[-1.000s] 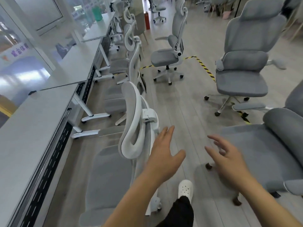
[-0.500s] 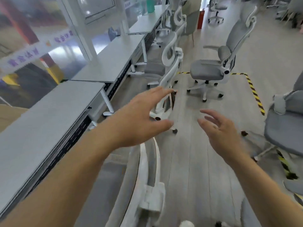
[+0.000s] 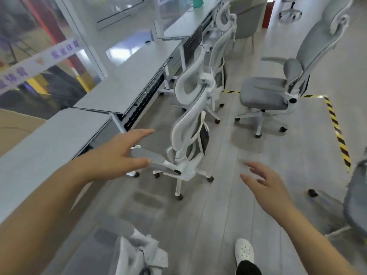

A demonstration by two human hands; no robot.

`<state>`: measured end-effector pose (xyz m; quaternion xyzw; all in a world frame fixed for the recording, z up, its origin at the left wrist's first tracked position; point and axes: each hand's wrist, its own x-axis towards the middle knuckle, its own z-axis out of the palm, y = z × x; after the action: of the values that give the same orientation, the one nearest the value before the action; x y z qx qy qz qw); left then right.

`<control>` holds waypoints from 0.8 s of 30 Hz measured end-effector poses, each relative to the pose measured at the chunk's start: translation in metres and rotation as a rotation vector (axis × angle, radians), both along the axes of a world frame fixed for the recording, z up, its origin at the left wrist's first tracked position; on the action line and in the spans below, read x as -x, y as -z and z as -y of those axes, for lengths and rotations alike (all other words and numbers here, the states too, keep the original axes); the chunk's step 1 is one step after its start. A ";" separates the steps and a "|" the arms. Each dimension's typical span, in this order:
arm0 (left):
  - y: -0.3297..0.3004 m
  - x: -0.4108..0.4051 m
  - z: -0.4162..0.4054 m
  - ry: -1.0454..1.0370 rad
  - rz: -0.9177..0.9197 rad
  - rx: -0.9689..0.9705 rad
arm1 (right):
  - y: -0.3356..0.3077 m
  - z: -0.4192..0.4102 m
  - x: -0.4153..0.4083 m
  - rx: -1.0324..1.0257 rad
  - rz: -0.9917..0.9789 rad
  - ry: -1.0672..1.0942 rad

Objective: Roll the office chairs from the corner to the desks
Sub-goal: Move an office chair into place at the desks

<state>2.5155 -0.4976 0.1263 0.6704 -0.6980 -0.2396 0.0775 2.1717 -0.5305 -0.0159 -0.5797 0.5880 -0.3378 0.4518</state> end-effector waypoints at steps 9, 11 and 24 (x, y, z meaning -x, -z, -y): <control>0.091 0.093 0.161 -0.415 -0.212 0.143 | 0.018 0.217 0.077 -0.159 0.071 0.000; 0.104 0.104 0.184 -0.450 -0.234 0.197 | 0.018 0.262 0.067 -0.150 0.062 -0.051; 0.169 0.103 0.349 -0.935 -0.321 0.185 | -0.003 0.502 -0.025 -0.002 -0.155 -0.452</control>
<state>2.4128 -0.8467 -0.0428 0.8563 -0.3206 -0.2165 0.3421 2.1966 -1.0330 -0.0131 -0.7203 0.4767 -0.1819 0.4700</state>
